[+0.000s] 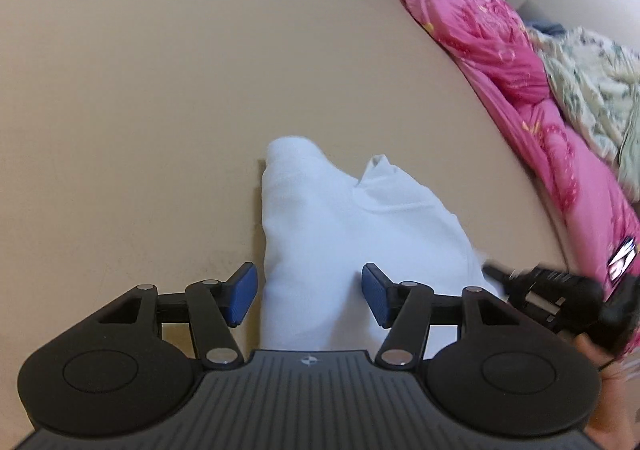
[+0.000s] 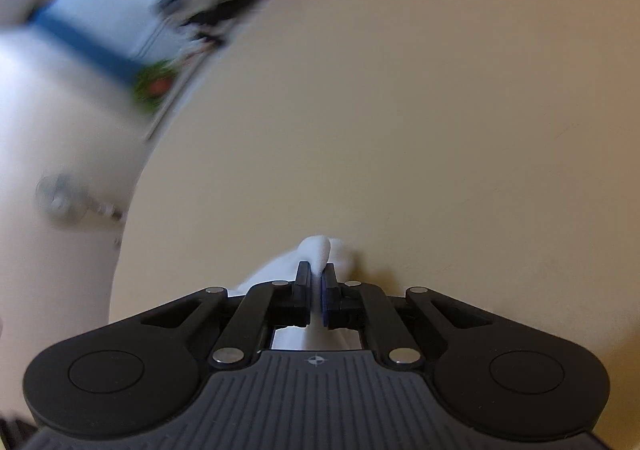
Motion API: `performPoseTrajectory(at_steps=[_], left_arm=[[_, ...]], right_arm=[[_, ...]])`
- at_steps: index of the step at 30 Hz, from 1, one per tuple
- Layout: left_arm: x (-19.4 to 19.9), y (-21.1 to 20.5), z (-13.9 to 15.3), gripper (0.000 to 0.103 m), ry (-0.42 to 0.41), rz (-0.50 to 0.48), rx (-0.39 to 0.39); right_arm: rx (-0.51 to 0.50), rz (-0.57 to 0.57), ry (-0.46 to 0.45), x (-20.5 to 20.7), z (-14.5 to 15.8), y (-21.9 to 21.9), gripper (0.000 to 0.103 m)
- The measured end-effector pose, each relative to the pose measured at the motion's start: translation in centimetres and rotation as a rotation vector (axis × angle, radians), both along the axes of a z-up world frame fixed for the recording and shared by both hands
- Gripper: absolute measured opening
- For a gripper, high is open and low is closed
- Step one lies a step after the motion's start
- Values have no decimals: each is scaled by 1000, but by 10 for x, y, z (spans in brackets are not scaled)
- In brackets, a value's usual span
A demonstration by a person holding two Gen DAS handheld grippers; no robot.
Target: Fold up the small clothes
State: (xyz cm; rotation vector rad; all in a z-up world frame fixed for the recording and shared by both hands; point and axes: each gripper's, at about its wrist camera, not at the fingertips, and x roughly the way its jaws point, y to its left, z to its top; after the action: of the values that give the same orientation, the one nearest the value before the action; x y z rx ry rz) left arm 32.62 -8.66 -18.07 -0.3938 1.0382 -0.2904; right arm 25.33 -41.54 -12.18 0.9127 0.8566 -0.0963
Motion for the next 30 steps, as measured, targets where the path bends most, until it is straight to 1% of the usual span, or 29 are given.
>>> performPoseTrajectory(at_steps=[1, 2, 3, 4, 6, 7, 8, 9, 10, 13, 15, 17, 18, 19, 20, 22, 23, 25, 27, 28, 30], left_arm=[[0, 2, -2, 63, 6, 0, 1], [-2, 5, -2, 63, 11, -4, 0], [-3, 6, -2, 64, 15, -6, -9], [-4, 9, -4, 64, 22, -8, -27], [-7, 18, -5, 64, 34, -3, -64], [-8, 21, -8, 64, 43, 3, -88], [-11, 25, -11, 64, 51, 6, -104], [-11, 23, -14, 64, 60, 7, -118], [-10, 18, -16, 64, 67, 6, -128], [-15, 11, -24, 64, 70, -5, -116], [-18, 4, -26, 64, 54, -4, -102], [-18, 0, -26, 55, 43, 0, -89], [-19, 0, -24, 45, 33, -9, -74], [-20, -1, -21, 40, 21, -24, -61], [-22, -2, -16, 34, 0, -46, -42], [-25, -3, -3, 31, -41, -79, -17], [-26, -2, 5, 31, -66, -87, -1], [-25, 4, 21, 31, -118, -86, 40], [-19, 20, 40, 31, -151, -67, 54], [-16, 30, 50, 31, -168, -60, 63], [-11, 50, 69, 31, -209, -53, 82]], right_arm=[[-66, -29, 50, -1, 0, -2, 11], [-115, -56, 82, -3, 2, -5, 16], [-98, -53, 71, -6, 5, -9, 30], [-41, -38, 37, -11, 8, -13, 37], [52, 23, -44, -19, 17, -15, 41], [60, 66, -86, -24, 23, -13, 51], [43, 101, -104, -26, 25, -11, 59], [13, 134, -101, -29, 26, -7, 72], [-2, 158, -83, -31, 26, -5, 77], [33, 221, 0, -27, 7, 5, 76], [6, 251, 36, -28, 1, 10, 76], [-49, 278, 23, -32, 4, 20, 76], [-71, 287, 13, -32, 8, 25, 69], [-61, 296, -3, -31, 9, 28, 40], [-21, 302, -14, -32, 10, 30, 32], [-26, 274, -22, -34, 15, 31, 26], [-31, 265, -26, -31, 14, 36, 25], [0, 247, -42, -29, 17, 41, 22], [36, 250, -86, -20, 20, 50, 21], [37, 262, -112, -11, 19, 60, 21], [44, 295, -177, 2, 26, 82, 20]])
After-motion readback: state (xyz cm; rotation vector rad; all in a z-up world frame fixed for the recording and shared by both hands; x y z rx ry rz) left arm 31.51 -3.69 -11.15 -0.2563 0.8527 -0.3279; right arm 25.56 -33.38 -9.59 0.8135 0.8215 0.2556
